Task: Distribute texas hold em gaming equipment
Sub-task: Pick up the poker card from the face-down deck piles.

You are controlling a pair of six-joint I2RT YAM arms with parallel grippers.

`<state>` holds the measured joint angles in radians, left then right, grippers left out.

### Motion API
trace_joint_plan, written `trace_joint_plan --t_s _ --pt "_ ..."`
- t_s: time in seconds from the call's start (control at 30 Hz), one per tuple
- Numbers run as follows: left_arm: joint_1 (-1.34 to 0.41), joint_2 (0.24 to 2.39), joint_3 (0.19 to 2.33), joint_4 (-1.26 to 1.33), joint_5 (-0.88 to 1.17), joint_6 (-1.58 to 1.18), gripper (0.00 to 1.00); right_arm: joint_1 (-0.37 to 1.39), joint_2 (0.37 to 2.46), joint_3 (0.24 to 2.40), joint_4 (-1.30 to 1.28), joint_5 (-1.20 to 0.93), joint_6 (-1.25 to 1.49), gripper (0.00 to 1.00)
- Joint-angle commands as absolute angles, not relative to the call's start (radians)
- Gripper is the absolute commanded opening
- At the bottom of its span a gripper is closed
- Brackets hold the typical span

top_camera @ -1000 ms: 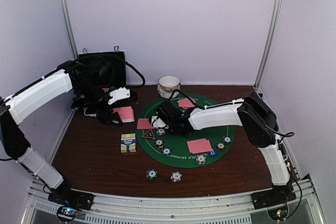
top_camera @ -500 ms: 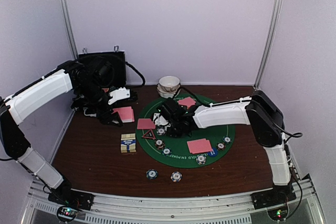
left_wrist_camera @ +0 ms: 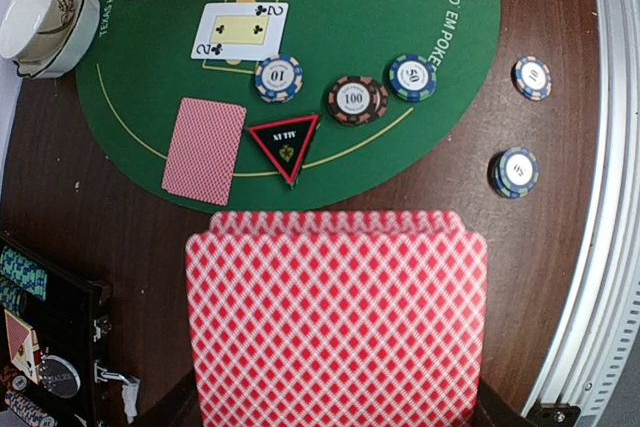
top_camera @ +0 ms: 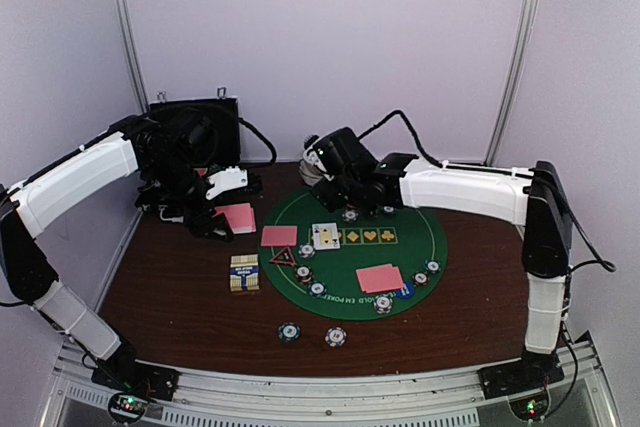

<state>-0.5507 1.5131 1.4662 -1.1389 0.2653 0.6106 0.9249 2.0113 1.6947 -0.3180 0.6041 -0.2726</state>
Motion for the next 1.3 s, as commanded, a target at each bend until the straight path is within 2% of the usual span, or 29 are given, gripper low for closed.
trace_joint_plan --t_s 0.0,0.1,0.2,0.43,0.57,0.73,1.27 --pt "-0.545 1.511 1.497 -1.134 0.276 0.616 0.0 0.831 1.919 1.782 -0.557 0.374 0.149 1.0" --pt "-0.545 1.514 1.502 -1.135 0.277 0.617 0.0 0.824 1.897 1.803 -0.615 0.274 0.24 1.0" --pt "-0.545 1.517 1.508 -1.135 0.278 0.617 0.0 0.821 1.869 1.794 -0.632 0.053 0.339 1.0" --pt "-0.545 1.515 1.508 -1.136 0.278 0.615 0.0 0.799 1.878 1.689 -0.417 -0.51 0.672 1.0" --pt "-0.545 1.514 1.505 -1.134 0.282 0.614 0.0 0.795 1.91 1.598 -0.191 -0.698 0.892 0.98" --pt "-0.545 1.513 1.506 -1.136 0.285 0.613 0.0 0.797 1.941 1.547 0.04 -0.806 1.063 0.98" --pt "-0.545 1.527 1.528 -1.134 0.3 0.61 0.0 0.871 2.067 1.616 0.226 -0.915 1.234 0.94"
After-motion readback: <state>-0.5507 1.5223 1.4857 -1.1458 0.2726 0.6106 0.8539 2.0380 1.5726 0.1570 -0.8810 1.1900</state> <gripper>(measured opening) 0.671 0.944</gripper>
